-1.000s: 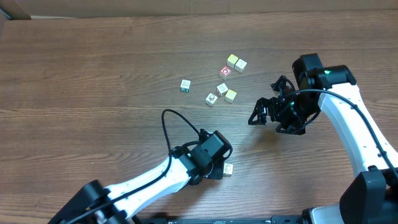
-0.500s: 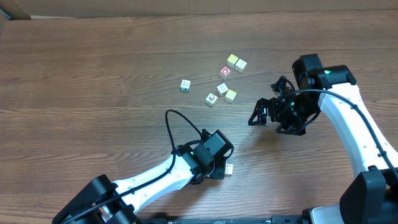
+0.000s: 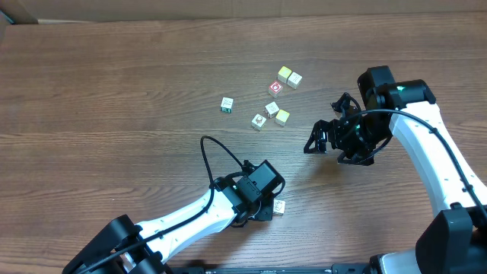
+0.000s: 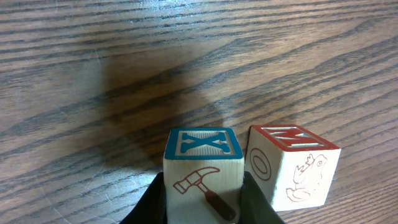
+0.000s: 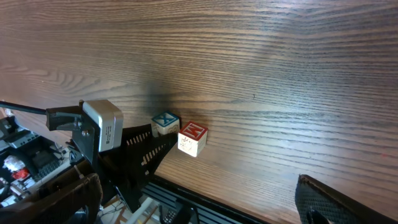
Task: Flip 5 blocks
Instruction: 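Lower the blue X block beside the M block and open left gripper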
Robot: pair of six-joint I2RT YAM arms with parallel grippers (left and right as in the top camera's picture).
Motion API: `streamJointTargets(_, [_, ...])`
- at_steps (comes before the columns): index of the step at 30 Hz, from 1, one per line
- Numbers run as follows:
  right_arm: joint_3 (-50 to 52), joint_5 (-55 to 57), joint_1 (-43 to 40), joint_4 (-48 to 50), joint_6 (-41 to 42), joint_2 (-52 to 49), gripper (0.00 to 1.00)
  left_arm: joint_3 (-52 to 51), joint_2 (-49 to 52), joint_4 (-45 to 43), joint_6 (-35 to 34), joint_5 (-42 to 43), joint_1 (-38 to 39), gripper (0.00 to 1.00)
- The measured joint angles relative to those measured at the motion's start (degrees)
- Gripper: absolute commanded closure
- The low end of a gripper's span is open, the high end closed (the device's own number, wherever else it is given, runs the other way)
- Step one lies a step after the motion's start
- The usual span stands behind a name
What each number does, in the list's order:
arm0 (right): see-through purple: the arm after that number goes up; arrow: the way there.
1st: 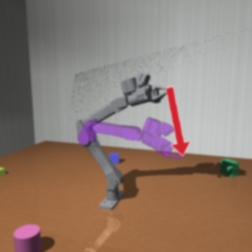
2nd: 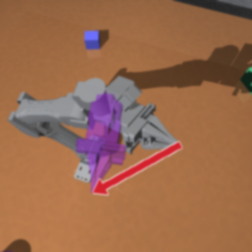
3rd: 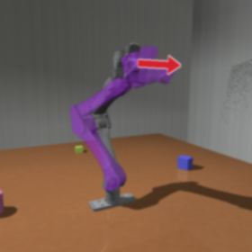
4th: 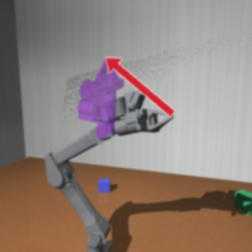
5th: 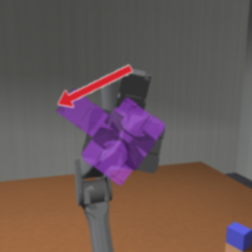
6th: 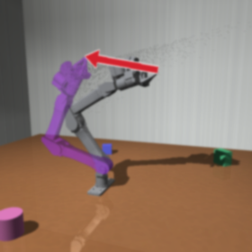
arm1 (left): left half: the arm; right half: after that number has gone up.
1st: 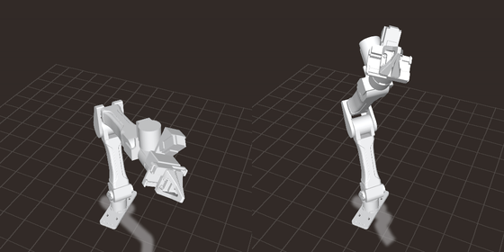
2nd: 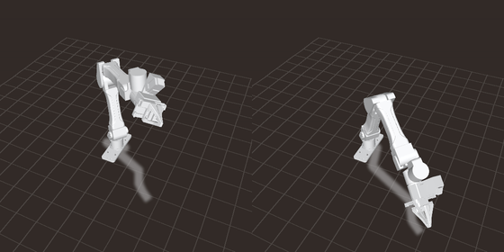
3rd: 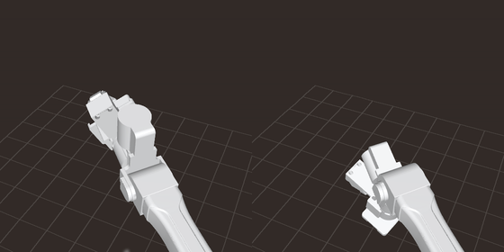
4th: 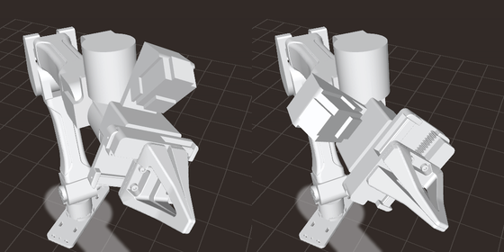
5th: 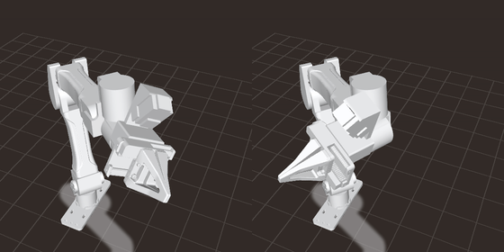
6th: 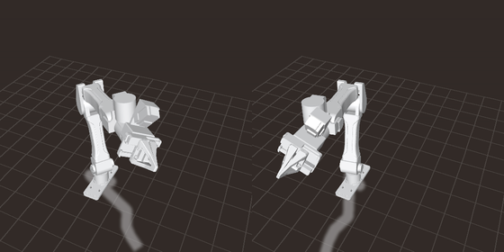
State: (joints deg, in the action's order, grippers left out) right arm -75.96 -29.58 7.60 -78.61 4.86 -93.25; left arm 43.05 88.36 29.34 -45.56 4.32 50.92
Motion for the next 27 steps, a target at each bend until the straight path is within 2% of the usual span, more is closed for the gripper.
streamJointTargets(3, [0.0,0.0,0.0,0.0,0.0,0.0,0.0,0.0,0.0,0.0,-0.3,0.0,0.0,0.71])
streamJointTargets(11, [0.0,0.0,0.0,0.0,0.0,0.0,0.0,-1.0,0.2,1.0,-1.0,0.0,0.0,0.61])
streamJointTargets(27, [0.0,0.0,0.0,0.2,0.0,0.0,0.0,-1.1,0.2,-1.9,-0.5,-0.2,0.0,0.63])
